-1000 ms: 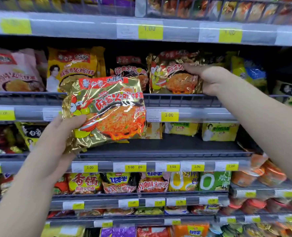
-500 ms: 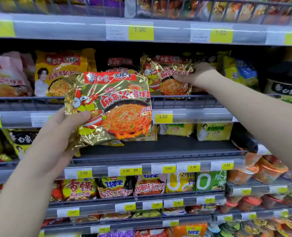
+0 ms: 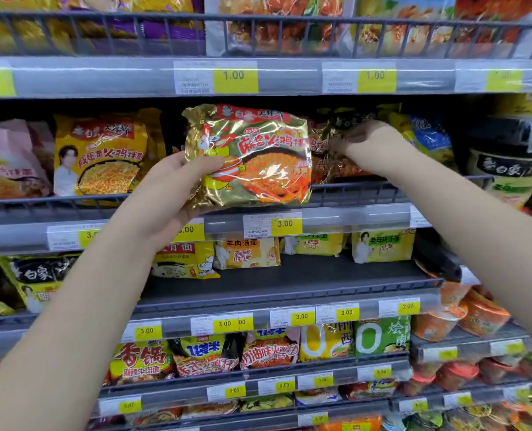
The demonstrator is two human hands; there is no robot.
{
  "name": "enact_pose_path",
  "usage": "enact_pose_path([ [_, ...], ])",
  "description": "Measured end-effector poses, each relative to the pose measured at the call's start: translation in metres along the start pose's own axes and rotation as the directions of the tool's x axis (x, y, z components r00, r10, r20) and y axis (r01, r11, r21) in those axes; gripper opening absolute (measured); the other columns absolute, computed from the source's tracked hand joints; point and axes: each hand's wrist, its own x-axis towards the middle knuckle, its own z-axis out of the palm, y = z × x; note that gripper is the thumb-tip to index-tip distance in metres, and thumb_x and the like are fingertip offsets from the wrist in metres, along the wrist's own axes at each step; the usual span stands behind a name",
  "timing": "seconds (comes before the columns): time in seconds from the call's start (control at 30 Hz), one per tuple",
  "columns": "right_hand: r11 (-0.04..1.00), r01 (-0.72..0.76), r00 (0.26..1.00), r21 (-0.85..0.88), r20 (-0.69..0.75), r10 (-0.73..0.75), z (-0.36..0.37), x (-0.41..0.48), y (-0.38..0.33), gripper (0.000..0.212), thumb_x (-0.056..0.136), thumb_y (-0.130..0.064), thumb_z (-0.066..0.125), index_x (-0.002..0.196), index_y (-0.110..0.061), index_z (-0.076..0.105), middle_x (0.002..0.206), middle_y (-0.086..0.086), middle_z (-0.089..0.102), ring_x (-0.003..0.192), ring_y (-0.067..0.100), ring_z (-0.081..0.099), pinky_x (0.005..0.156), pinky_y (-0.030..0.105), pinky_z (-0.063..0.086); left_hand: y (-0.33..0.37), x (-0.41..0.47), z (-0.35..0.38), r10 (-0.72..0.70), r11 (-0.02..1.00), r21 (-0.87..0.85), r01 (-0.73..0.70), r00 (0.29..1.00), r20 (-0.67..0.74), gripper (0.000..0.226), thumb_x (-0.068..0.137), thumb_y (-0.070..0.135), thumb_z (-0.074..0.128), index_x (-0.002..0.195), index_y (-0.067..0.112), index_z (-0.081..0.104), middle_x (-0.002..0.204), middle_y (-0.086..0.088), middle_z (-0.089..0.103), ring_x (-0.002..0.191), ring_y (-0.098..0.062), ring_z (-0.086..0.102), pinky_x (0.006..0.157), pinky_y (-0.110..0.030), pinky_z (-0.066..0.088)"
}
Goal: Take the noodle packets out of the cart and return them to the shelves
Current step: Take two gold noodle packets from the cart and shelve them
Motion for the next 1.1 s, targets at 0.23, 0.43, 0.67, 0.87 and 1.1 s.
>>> enact_pose_path([
  [0.23, 0.844, -0.089, 0.964, 0.529, 0.26, -0.062, 0.001, -0.03, -0.011, 0.064, 0.094, -0.06, 0.062, 0.138, -0.014, 0.052, 0.129, 0.007, 0.068, 0.103, 0.015, 0.074, 0.091, 0.033, 0.062, 0.007, 0.041, 0.034, -0.025, 0.997, -0.077, 0.03, 0.998, 0.064, 0.021, 0.095, 0.017, 0.07, 0.112, 0.004, 0.067, 0.095, -0.007, 0.08, 0.088, -0.018, 0.078, 0.071, -0.034, 0.063],
  [0.43, 0.84, -0.07, 0.981, 0.539, 0.192, -0.041, -0.001, -0.028, -0.008, 0.065, 0.087, -0.024, 0.082, 0.141, -0.008, 0.051, 0.126, 0.009, 0.063, 0.107, 0.022, 0.072, 0.084, 0.028, 0.063, 0.003, 0.065, 0.042, 0.042, 0.977, 0.204, -0.053, 0.998, 0.055, 0.076, 0.08, 0.043, 0.082, 0.143, 0.014, 0.053, 0.129, 0.0, 0.07, 0.114, -0.017, 0.068, 0.106, -0.042, 0.052],
  [0.67, 0.889, -0.044, 0.987, 0.456, 0.16, -0.033, 0.005, -0.018, 0.001, 0.059, 0.084, -0.024, 0.086, 0.134, -0.012, 0.057, 0.122, 0.009, 0.069, 0.105, 0.019, 0.072, 0.085, 0.033, 0.064, -0.004, 0.074, 0.045, 0.241, 0.739, 0.646, -0.193, 0.97, 0.014, 0.085, 0.09, 0.047, 0.075, 0.158, 0.013, 0.036, 0.159, -0.003, 0.043, 0.141, -0.018, 0.045, 0.1, -0.02, 0.033],
  [0.87, 0.942, -0.001, 0.984, 0.337, 0.167, -0.059, 0.007, -0.019, 0.005, 0.069, 0.085, -0.023, 0.085, 0.143, -0.009, 0.052, 0.124, 0.012, 0.068, 0.106, 0.025, 0.071, 0.09, 0.038, 0.063, -0.012, 0.077, 0.041, 0.286, 0.637, 0.735, -0.231, 0.957, 0.053, 0.063, 0.082, 0.044, 0.083, 0.132, 0.015, 0.058, 0.118, 0.002, 0.064, 0.106, -0.015, 0.059, 0.082, -0.026, 0.043],
  [1.1, 0.984, 0.067, 0.983, 0.164, 0.158, -0.093, 0.001, -0.025, 0.002, 0.073, 0.083, -0.035, 0.085, 0.144, -0.015, 0.052, 0.126, 0.009, 0.071, 0.099, 0.021, 0.072, 0.091, 0.041, 0.062, -0.011, 0.075, 0.041, 0.257, 0.615, 0.756, -0.226, 0.963, 0.079, 0.063, 0.08, 0.043, 0.085, 0.128, 0.015, 0.055, 0.111, 0.004, 0.062, 0.099, -0.014, 0.058, 0.063, -0.019, 0.041],
])
